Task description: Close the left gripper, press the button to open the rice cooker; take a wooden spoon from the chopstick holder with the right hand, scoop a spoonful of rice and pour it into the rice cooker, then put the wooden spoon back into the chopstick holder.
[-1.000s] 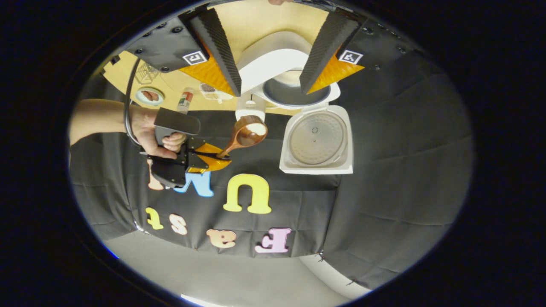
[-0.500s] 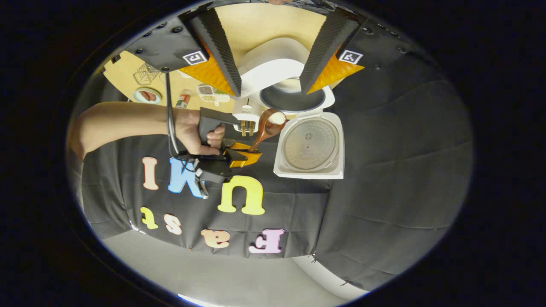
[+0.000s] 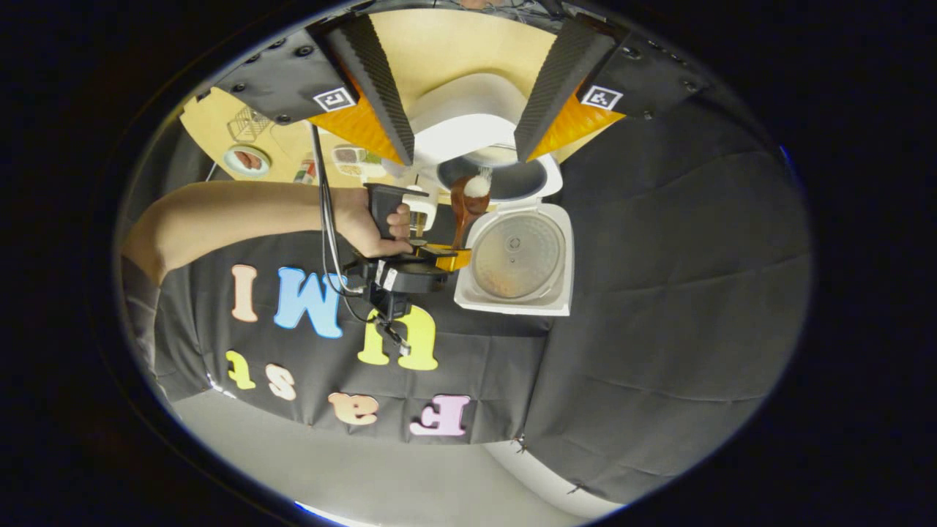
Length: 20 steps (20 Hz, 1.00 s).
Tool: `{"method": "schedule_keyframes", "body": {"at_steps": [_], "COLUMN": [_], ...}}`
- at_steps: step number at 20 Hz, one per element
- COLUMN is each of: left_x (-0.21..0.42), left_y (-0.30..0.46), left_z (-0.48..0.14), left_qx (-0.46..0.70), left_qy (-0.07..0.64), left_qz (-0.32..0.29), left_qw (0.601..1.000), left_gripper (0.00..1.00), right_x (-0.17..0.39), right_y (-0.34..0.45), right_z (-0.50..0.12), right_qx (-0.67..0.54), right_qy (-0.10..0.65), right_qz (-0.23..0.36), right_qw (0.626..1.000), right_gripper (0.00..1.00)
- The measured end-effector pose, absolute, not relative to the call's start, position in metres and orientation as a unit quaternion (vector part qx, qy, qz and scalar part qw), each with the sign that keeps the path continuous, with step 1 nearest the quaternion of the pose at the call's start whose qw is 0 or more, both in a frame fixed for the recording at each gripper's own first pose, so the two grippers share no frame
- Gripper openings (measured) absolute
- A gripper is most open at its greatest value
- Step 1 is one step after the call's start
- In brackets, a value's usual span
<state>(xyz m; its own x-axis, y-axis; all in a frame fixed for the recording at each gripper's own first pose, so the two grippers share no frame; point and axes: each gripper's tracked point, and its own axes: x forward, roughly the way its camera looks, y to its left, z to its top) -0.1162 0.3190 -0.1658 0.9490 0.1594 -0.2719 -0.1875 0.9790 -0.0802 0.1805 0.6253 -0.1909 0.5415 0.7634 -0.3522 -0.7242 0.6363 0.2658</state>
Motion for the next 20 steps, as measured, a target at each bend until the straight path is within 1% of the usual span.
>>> {"method": "schedule_keyframes", "body": {"at_steps": [7, 11, 13, 16, 18, 20], "left_x": [-0.115, -0.113, -0.114, -0.116, -0.115, -0.114], "left_y": [0.320, 0.317, 0.315, 0.313, 0.310, 0.307], "left_z": [-0.167, -0.166, -0.166, -0.162, -0.159, -0.157], "left_qx": [-0.053, -0.055, -0.057, -0.054, -0.053, -0.053], "left_qy": [0.132, 0.128, 0.127, 0.125, 0.123, 0.121], "left_qz": [0.099, 0.105, 0.107, 0.109, 0.106, 0.102], "left_qw": [0.985, 0.985, 0.984, 0.985, 0.985, 0.986], "left_gripper": [0.96, 0.96, 0.96, 0.96, 0.96, 0.96], "right_x": [0.154, 0.134, 0.124, 0.121, 0.126, 0.132], "right_y": [0.652, 0.665, 0.667, 0.663, 0.657, 0.645], "right_z": [-0.192, -0.193, -0.187, -0.174, -0.163, -0.148], "right_qx": [-0.077, -0.166, -0.194, -0.173, -0.133, -0.068], "right_qy": [0.180, 0.143, 0.119, 0.108, 0.117, 0.140], "right_qz": [0.483, 0.532, 0.546, 0.550, 0.545, 0.534], "right_qw": [0.853, 0.818, 0.806, 0.810, 0.819, 0.831], "right_gripper": [0.05, 0.05, 0.05, 0.05, 0.04, 0.05]}}
